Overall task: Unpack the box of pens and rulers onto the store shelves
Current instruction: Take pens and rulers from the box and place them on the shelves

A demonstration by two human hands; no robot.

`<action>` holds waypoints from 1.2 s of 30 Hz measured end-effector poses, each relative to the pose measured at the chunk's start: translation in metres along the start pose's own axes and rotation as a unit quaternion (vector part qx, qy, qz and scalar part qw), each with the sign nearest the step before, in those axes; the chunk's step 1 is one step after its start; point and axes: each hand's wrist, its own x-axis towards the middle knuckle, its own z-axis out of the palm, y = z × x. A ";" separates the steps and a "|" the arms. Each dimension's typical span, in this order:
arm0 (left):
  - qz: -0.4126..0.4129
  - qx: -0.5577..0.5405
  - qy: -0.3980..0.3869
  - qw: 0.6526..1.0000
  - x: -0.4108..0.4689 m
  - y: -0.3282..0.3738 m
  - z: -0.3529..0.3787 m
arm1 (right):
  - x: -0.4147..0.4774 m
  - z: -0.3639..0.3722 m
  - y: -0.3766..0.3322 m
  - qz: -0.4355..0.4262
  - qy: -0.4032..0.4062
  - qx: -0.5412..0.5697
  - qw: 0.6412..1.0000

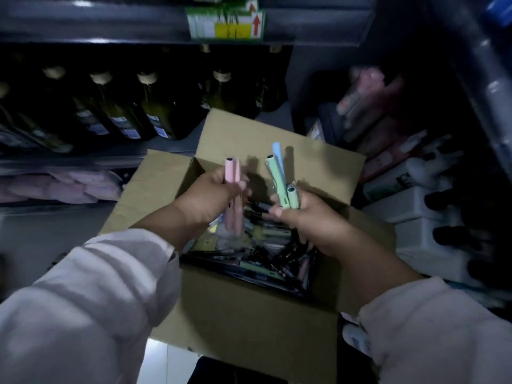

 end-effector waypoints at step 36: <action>0.050 -0.027 -0.205 0.977 -0.302 0.220 0.135 | -0.374 -0.045 -0.137 -0.119 0.053 0.244 0.961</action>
